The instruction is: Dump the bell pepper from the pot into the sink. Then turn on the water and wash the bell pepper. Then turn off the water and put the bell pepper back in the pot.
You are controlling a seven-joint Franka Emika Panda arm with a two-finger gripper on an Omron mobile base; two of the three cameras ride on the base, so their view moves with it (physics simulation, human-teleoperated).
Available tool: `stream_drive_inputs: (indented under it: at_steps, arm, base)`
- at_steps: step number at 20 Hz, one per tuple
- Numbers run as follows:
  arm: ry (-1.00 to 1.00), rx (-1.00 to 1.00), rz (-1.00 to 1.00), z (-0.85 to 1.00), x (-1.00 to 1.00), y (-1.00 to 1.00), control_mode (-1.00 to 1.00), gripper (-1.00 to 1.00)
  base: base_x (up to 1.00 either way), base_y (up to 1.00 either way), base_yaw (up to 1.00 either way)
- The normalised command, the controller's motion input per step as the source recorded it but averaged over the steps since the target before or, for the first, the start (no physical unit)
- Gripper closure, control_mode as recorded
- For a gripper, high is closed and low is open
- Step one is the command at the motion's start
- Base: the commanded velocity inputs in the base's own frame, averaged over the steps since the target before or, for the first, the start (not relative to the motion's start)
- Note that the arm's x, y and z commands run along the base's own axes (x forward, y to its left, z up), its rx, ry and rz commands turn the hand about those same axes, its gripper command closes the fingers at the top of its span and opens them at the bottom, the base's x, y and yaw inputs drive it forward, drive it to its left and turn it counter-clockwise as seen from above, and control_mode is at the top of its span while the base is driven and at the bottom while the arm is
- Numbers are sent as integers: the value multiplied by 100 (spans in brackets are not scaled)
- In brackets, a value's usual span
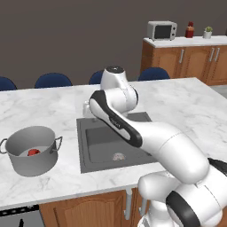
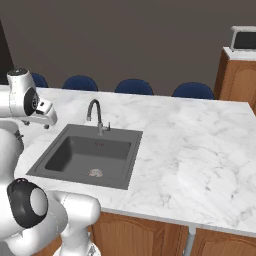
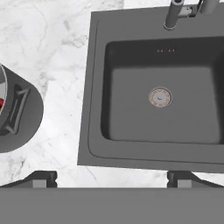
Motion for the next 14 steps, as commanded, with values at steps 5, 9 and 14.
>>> stream_drive_inputs:
  at_steps: [5, 9, 14]
  arm:
    - [11, 3, 5, -2, 20, 23, -100, -100]
    - [11, 3, 4, 0, 18, 28, -100, -100]
    - [4, 0, 3, -3, 6, 30, -100, -100]
  base:
    - [0, 0, 0]
    - [0, 0, 0]
    - [0, 0, 0]
